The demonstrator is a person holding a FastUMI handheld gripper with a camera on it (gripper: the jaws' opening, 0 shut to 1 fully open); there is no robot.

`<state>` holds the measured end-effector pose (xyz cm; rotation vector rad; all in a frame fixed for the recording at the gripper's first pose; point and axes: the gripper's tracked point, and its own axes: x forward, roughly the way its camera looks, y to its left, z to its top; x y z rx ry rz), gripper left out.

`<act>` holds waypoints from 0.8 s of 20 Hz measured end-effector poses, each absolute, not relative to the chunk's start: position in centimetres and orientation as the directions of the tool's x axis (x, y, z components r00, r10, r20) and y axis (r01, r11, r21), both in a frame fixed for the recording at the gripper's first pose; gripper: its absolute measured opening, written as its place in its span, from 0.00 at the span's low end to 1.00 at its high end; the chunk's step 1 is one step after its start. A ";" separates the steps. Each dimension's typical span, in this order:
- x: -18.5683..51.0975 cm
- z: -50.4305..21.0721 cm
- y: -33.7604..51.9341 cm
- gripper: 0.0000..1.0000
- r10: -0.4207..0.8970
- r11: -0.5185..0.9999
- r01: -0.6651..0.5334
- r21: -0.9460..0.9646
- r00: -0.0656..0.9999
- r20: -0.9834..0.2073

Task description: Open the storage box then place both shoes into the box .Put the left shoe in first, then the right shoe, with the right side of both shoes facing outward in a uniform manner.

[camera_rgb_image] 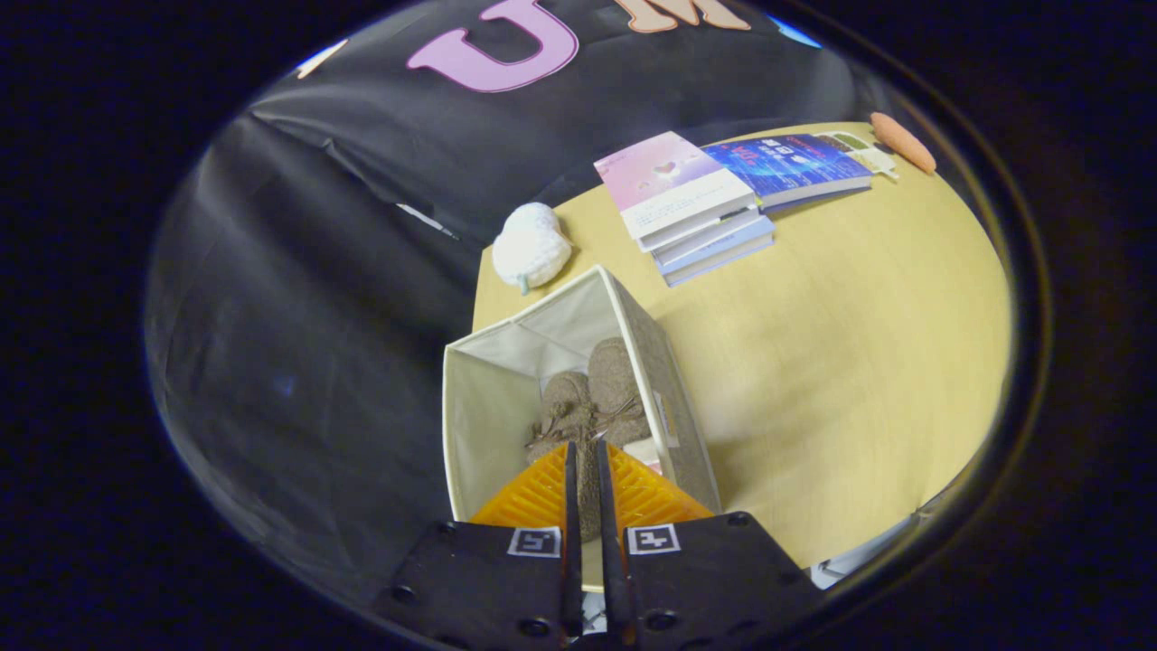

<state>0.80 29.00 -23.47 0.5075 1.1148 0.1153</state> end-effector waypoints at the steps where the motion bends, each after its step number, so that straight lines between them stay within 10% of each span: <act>1: 0.8 -23.5 29.1 0.13 0.339 0.880 0.159 0.447 0.449 -0.827; 16: 2.8 -19.4 28.4 0.13 0.319 0.900 0.055 0.431 0.590 -0.741</act>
